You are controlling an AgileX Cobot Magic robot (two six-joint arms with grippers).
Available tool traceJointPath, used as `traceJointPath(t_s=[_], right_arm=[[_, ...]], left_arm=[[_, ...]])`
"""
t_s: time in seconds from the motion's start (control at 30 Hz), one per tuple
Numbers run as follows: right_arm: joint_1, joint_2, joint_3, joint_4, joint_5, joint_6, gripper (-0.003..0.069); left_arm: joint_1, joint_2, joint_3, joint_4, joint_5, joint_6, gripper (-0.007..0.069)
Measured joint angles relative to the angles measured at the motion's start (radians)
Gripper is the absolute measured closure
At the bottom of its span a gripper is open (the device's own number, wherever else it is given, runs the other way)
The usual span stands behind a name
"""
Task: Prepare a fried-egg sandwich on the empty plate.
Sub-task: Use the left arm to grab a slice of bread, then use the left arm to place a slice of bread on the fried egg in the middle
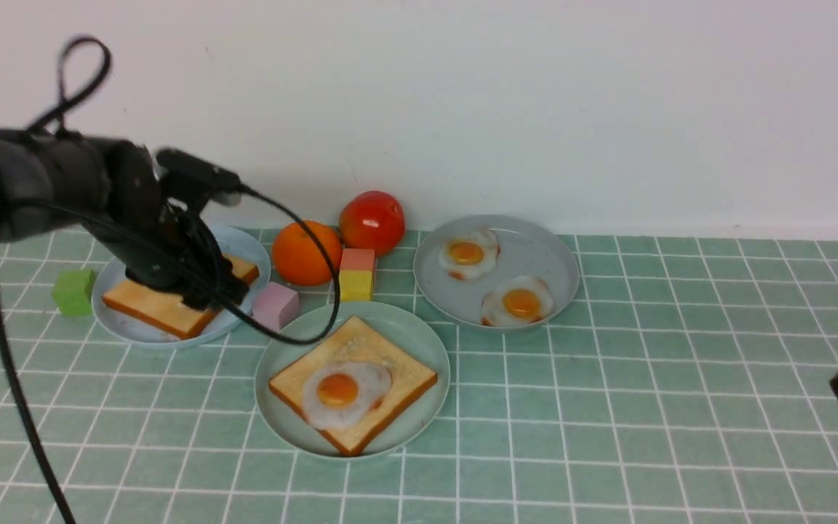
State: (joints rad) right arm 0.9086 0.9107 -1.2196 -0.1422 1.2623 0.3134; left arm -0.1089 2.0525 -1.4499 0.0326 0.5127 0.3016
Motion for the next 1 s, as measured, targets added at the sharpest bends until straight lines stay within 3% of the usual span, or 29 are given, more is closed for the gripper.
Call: traceJointPath(t_s=[0.2,0.33,0.37,0.4,0.43,0.47,0.5,0.53,0.83,0.93,1.0], right_arm=[[0.000,-0.007,0.000,0.030,0.002,0.001,0.0651],[0.000,-0.007,0.000,0.040,0.002,0.003,0.0645],[0.000,-0.007,0.000,0.046,0.003,0.003,0.0644],[0.000,-0.007,0.000,0.049,0.004,0.003,0.0643],[0.000,-0.007,0.000,0.054,0.004,0.003,0.0643],[0.000,-0.007,0.000,0.056,0.004,0.003,0.0643],[0.000,-0.007,0.000,0.064,0.004,0.003,0.0641],[0.000,-0.007,0.000,0.069,0.004,0.003,0.0640],[0.000,-0.036,0.000,0.075,0.005,0.003,0.0629],[0.000,-0.056,0.000,0.072,0.005,-0.001,0.0626],[0.000,-0.081,0.000,0.068,0.005,-0.011,0.0622]], left_arm=[[0.000,0.056,-0.008,0.010,-0.052,0.000,0.0214],[0.000,0.064,-0.014,0.015,-0.055,0.000,0.0274],[0.000,0.065,-0.016,0.023,-0.055,0.000,0.0354],[0.001,0.065,-0.016,0.025,-0.055,0.000,0.0365],[0.002,0.065,-0.016,0.025,-0.052,0.000,0.0453],[0.002,0.065,-0.016,0.025,-0.051,0.001,0.0475],[0.002,0.064,-0.016,0.025,-0.046,0.003,0.0565],[0.002,0.062,-0.016,0.025,-0.044,0.003,0.0596],[-0.024,-0.110,-0.005,0.010,0.095,-0.066,0.0609],[-0.075,-0.210,0.014,0.010,0.156,-0.090,0.0609],[-0.161,-0.303,0.071,0.010,0.196,-0.126,0.0609]])
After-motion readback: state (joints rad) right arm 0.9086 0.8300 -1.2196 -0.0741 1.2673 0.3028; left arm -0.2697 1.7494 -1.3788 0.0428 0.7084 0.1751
